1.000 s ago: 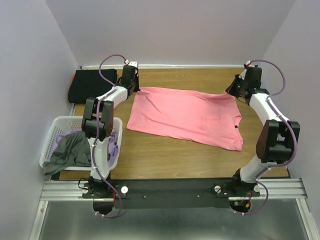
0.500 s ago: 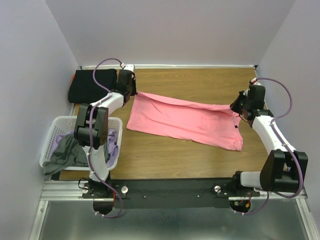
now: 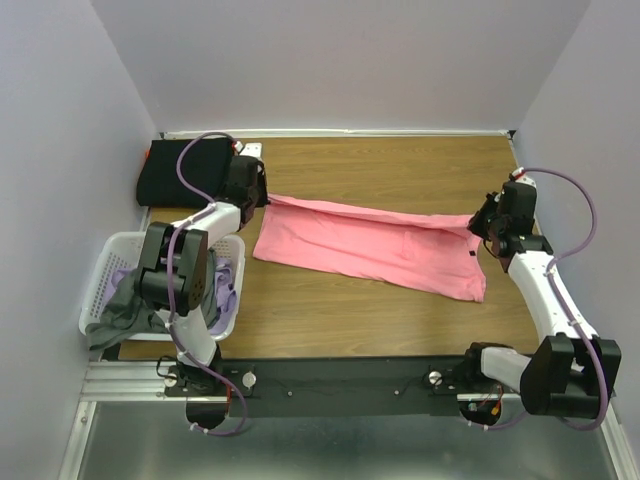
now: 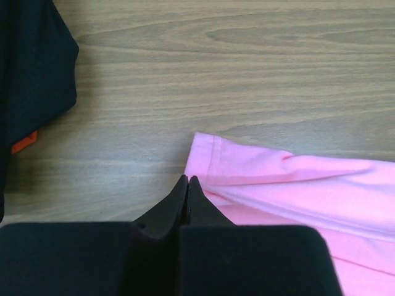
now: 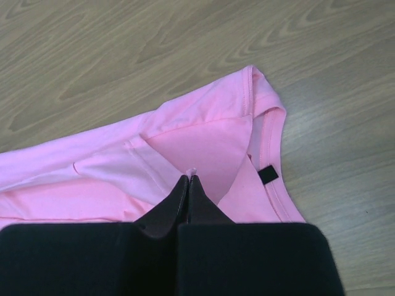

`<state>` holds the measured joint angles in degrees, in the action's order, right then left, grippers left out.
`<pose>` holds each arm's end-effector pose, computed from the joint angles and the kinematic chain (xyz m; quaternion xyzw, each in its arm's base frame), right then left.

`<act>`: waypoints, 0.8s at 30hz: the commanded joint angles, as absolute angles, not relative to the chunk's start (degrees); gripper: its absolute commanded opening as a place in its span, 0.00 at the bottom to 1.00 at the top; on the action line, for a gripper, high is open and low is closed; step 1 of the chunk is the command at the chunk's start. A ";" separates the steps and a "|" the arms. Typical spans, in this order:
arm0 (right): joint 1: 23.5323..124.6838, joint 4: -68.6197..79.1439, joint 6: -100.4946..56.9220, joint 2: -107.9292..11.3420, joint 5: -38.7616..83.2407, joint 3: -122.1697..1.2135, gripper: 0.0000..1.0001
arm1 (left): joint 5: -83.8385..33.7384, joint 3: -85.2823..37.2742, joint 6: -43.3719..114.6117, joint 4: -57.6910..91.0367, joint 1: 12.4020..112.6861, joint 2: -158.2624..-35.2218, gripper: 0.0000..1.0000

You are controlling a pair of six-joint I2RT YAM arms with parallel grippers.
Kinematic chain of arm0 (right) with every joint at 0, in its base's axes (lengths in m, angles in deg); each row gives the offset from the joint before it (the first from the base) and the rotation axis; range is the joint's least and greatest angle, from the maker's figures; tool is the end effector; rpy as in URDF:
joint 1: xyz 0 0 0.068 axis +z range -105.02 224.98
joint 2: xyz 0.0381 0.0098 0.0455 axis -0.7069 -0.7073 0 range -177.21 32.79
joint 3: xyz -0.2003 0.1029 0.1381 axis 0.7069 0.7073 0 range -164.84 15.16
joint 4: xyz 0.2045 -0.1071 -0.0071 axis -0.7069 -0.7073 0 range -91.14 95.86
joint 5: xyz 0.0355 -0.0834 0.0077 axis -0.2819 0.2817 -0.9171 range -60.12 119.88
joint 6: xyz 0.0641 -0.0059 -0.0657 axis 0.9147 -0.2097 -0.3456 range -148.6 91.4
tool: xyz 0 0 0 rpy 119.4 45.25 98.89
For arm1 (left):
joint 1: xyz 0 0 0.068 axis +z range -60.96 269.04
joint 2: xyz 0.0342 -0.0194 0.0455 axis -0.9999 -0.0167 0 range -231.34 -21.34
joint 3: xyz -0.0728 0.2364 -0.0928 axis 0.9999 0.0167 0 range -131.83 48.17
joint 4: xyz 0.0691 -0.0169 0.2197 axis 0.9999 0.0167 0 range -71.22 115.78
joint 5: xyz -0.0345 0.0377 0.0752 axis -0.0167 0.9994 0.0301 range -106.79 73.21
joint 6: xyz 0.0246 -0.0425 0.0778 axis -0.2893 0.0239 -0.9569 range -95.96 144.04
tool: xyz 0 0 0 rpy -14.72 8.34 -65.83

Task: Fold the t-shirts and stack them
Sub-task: Fold the tshirt

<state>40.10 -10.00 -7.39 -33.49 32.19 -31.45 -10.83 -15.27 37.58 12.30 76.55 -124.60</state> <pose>0.2635 -0.0259 0.2411 0.2097 0.8639 0.0472 0.4555 0.4024 -0.0804 0.1861 -0.0327 0.8788 -0.0622 0.4720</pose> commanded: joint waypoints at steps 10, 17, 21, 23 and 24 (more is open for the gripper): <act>39.88 -14.18 -5.75 -27.51 37.97 -27.12 0.02 | -12.31 -6.51 40.03 9.55 76.56 -117.23 0.00; 39.88 -14.80 -3.90 -22.50 40.34 -24.84 0.44 | -11.78 1.31 42.23 9.20 76.39 -108.28 0.70; 39.97 -14.53 -4.08 -20.65 40.00 -26.06 0.51 | -11.69 3.60 42.76 8.41 74.55 -102.48 0.83; 39.97 -13.05 -4.69 -22.92 36.24 -27.20 0.51 | -12.04 3.34 42.59 8.14 73.67 -101.15 0.84; 39.97 -13.04 -4.96 -24.24 36.21 -27.21 0.51 | -12.04 3.08 42.41 7.97 73.49 -101.05 0.84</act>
